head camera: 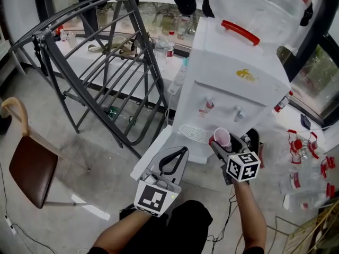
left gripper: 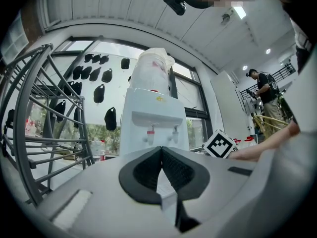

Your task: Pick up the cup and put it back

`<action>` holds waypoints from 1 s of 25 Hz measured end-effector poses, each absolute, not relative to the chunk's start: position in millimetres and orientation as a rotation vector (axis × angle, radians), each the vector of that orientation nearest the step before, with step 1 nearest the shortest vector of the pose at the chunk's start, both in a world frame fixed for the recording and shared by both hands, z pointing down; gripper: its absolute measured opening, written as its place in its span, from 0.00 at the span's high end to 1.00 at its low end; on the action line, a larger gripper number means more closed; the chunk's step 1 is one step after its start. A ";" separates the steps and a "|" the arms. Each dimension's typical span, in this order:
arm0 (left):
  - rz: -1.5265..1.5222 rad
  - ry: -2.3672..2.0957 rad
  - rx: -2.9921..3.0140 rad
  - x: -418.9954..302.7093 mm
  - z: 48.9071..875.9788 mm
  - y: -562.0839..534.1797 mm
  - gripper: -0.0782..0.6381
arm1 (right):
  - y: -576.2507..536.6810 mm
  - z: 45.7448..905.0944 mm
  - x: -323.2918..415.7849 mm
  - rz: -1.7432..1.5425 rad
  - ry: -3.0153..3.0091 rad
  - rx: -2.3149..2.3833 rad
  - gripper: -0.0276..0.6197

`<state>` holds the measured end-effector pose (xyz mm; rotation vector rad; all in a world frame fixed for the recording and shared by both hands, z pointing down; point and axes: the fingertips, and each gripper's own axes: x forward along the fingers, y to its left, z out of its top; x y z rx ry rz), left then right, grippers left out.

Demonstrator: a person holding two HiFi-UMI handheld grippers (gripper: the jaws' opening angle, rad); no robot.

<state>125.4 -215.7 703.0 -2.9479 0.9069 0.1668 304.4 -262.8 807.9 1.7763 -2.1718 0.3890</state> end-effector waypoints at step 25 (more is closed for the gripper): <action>0.200 0.914 -2.969 124.0 708.6 -230.3 0.88 | -286.7 823.9 321.9 0.362 -2.112 1.848 0.39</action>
